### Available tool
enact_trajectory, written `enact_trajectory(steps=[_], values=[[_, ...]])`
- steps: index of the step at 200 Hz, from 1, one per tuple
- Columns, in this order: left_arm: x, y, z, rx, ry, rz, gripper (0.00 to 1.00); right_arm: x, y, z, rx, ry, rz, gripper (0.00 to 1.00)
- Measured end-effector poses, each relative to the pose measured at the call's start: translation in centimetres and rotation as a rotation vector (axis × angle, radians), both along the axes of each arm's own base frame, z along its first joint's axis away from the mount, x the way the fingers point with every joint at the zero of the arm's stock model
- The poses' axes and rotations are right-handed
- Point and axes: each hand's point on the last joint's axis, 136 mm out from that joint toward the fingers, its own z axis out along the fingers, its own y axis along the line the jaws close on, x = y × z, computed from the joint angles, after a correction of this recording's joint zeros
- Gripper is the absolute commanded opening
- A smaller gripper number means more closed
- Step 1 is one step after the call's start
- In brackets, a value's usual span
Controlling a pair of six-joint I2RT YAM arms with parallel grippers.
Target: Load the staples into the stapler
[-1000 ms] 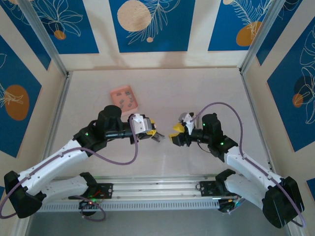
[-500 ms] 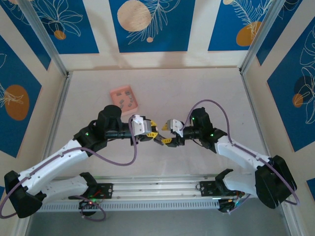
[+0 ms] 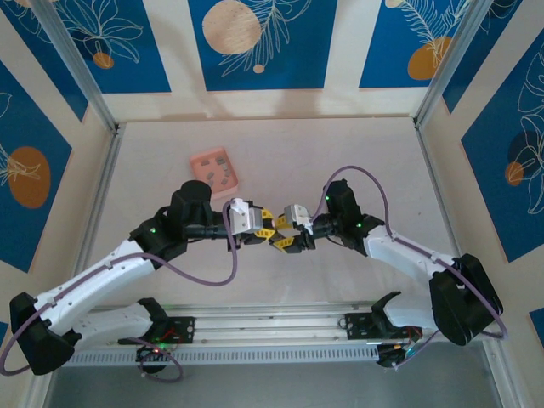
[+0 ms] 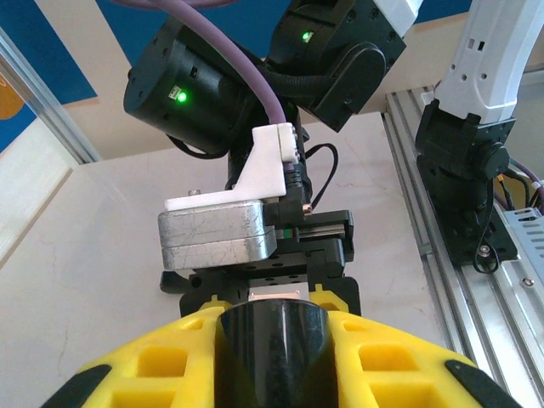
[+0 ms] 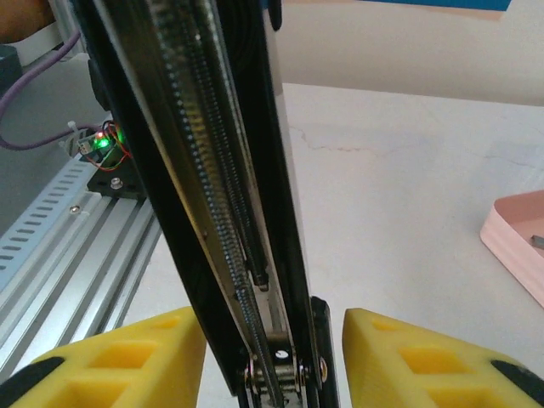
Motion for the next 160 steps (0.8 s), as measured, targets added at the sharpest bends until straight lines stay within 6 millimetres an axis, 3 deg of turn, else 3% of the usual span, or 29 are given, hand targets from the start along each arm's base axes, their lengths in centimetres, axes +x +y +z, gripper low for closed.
enact_trajectory(steps=[51,80,99,116,133,148,160], values=[[0.1,-0.2,0.1,-0.006,-0.003,-0.003,0.05,0.2,-0.2,-0.2,0.004,0.012,0.003,0.3],[0.4,-0.2,0.2,-0.015,0.004,0.012,0.12,0.3,-0.4,0.0,0.013,-0.005,0.009,0.13],[0.6,-0.3,0.4,-0.028,0.004,0.025,0.3,0.5,-0.6,0.3,0.02,-0.011,0.003,0.07],[1.2,-0.3,0.7,-0.043,-0.016,0.057,0.56,0.7,-0.9,0.8,0.026,-0.008,-0.017,0.04],[2.1,0.2,0.9,-0.061,-0.029,0.123,0.76,1.1,-1.2,1.2,0.019,0.014,-0.061,0.0],[2.8,0.8,0.8,-0.069,-0.041,0.185,0.87,1.8,-1.8,1.3,0.008,0.038,-0.122,0.0],[3.5,1.5,0.6,-0.079,-0.042,0.245,0.89,2.3,-2.3,1.4,0.002,0.063,-0.176,0.0]])
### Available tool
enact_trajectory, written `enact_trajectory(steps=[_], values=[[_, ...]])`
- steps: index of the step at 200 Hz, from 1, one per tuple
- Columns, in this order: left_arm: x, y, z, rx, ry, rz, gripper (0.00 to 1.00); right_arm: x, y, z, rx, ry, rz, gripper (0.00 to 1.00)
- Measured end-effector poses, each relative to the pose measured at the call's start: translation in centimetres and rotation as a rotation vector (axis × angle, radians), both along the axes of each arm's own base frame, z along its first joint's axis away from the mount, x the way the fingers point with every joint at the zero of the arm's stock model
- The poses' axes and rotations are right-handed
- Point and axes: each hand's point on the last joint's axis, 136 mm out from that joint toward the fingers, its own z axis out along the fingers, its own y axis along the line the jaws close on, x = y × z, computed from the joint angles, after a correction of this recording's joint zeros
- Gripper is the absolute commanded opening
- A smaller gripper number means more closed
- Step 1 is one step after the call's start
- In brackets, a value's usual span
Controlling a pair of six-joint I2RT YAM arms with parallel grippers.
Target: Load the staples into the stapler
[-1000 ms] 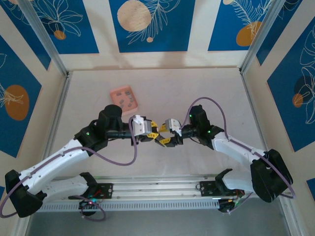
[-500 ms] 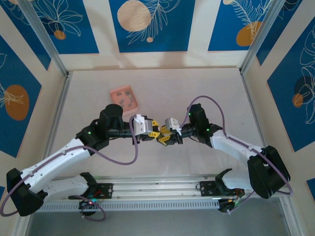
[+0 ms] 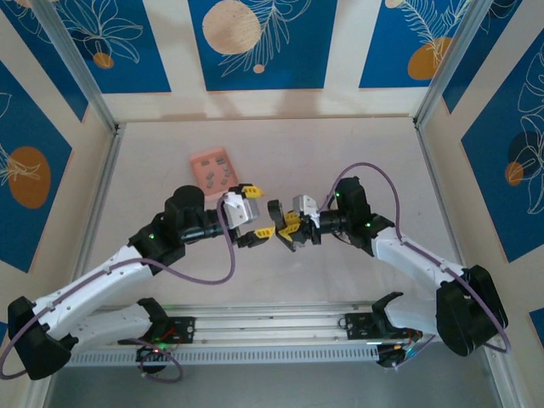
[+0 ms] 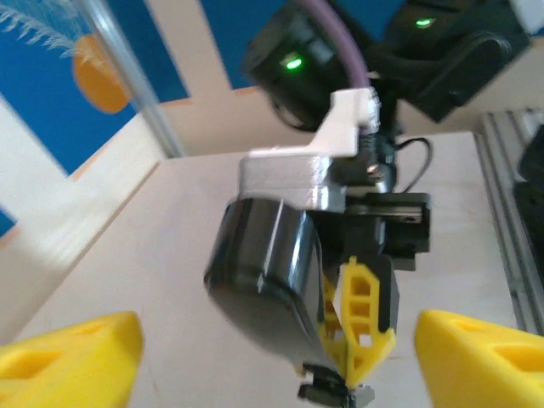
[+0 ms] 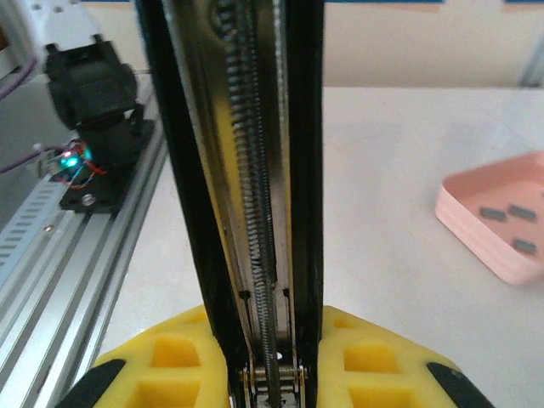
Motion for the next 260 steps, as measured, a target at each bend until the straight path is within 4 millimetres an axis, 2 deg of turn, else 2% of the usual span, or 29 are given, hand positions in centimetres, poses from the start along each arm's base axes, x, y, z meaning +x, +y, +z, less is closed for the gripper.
enact_trajectory(steps=[33,71,100,122,141,201,260], values=[[2.0,2.2,-2.0,-0.01,0.003,0.183,0.89,1.2,-0.8,-0.1,-0.035,0.077,-0.174,0.0],[4.1,4.6,-7.4,0.034,0.062,0.38,0.88,2.3,-0.7,-1.5,-0.124,0.234,-0.406,0.0],[5.0,6.0,-9.8,0.043,0.104,0.484,0.88,5.2,-0.8,-1.2,-0.191,0.441,-0.621,0.0],[5.4,6.5,-10.7,0.036,0.128,0.53,0.88,7.7,-0.7,-0.6,-0.23,0.552,-0.774,0.0],[5.7,6.9,-11.3,0.032,0.147,0.561,0.87,9.2,-0.7,-1.0,-0.285,0.631,-0.883,0.0],[6.4,7.9,-12.4,0.023,0.194,0.653,0.88,13.2,-1.8,-5.6,-0.49,0.791,-1.123,0.0],[6.4,8.3,-13.0,0.032,0.207,0.673,0.88,17.7,-1.3,-8.6,-0.576,0.845,-1.197,0.0]])
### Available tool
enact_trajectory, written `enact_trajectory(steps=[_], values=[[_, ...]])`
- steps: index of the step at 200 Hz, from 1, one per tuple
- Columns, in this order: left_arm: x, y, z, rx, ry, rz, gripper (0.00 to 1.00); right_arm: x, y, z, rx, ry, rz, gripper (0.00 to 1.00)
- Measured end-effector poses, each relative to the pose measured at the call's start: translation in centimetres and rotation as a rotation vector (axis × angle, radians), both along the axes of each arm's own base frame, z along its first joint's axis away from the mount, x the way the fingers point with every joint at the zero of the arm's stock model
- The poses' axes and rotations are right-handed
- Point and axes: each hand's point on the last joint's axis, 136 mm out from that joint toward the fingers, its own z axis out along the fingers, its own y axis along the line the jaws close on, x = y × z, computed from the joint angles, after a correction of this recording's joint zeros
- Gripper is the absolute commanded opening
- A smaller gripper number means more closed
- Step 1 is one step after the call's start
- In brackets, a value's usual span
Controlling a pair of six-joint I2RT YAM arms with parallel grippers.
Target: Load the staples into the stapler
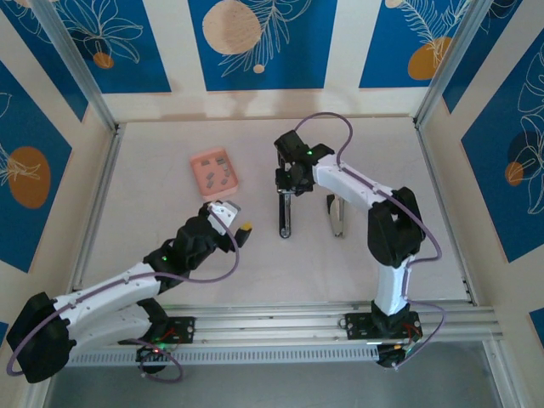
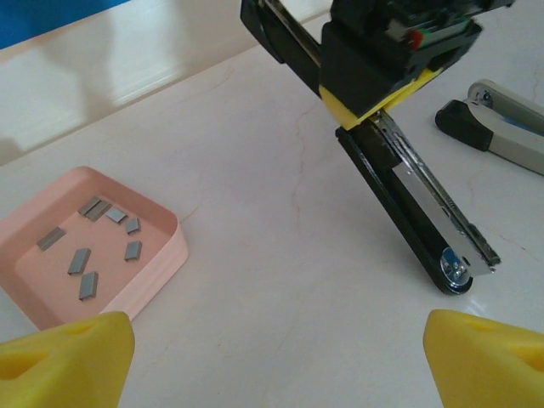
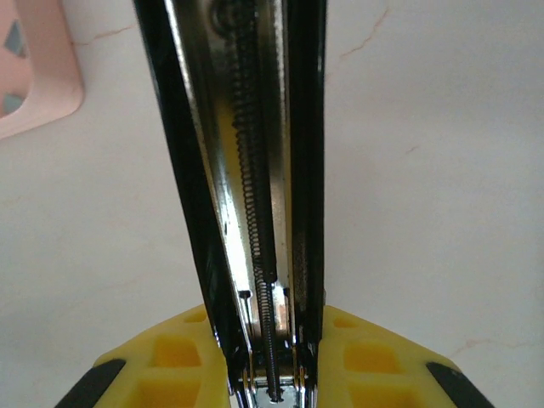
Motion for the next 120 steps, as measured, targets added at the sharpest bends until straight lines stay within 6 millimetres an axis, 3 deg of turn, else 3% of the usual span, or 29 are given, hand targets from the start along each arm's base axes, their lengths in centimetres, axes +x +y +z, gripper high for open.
enact_trajectory(steps=[51,120], values=[[0.2,0.3,0.0,-0.017,0.009,0.024,0.89,2.1,1.5,-2.6,-0.023,0.081,0.001,0.0],[0.4,0.3,-0.7,-0.025,0.037,0.04,0.89,1.6,1.4,-5.3,-0.038,0.195,-0.007,0.0]])
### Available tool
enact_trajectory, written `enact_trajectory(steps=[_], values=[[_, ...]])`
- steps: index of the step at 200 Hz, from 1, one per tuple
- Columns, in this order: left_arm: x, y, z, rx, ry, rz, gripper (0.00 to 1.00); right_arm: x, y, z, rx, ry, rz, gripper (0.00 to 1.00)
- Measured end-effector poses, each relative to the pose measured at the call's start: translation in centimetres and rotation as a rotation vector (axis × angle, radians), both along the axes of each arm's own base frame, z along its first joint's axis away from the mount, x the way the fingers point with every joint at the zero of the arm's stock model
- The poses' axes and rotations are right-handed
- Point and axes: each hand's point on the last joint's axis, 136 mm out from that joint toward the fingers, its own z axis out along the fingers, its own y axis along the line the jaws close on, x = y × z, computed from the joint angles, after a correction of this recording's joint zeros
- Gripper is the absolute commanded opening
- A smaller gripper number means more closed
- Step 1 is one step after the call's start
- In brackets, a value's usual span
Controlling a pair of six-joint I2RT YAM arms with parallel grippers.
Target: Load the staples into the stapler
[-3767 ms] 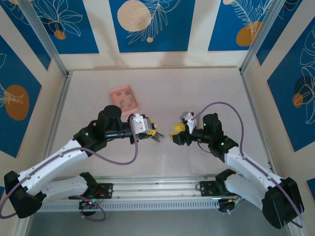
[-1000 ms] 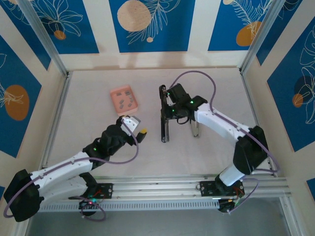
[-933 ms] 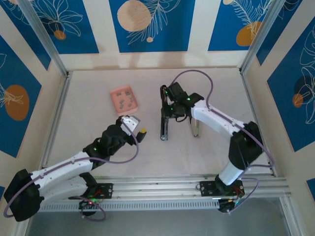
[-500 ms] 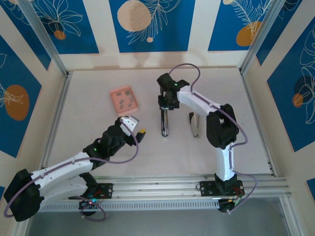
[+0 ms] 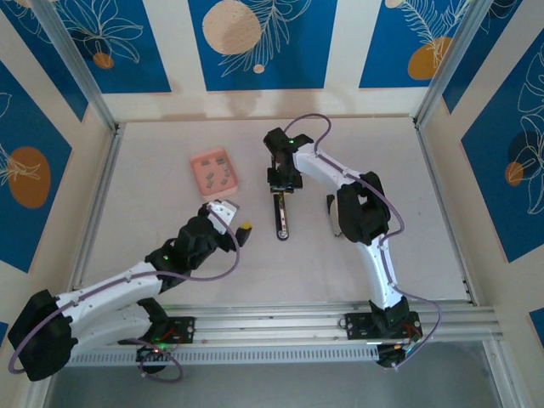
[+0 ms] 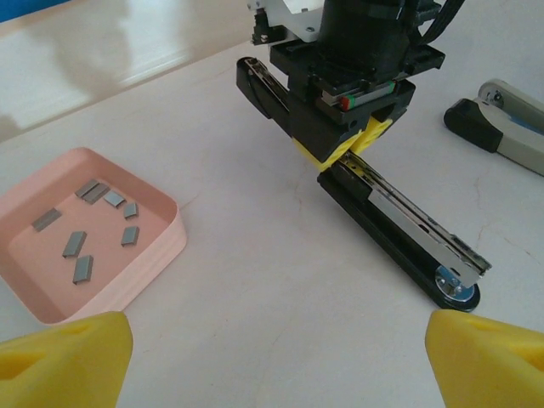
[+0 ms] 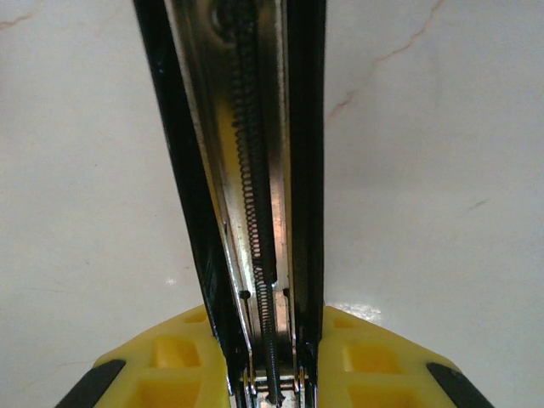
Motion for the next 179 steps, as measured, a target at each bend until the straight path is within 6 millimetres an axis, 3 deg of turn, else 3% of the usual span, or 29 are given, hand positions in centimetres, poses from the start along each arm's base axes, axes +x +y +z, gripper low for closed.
enact_trajectory(steps=[19,99,179], values=[[0.1,0.0,-0.3,0.003,0.009,0.002,0.89,-0.2,-0.3,-0.6,-0.004,0.027,-0.01,0.01],[0.2,0.0,-0.8,0.013,0.02,0.004,0.89,-0.5,-0.4,-1.7,0.004,0.071,-0.029,0.29],[0.3,0.0,-0.6,0.007,0.014,0.006,0.89,-0.3,0.1,-2.0,0.035,0.075,-0.038,0.36]])
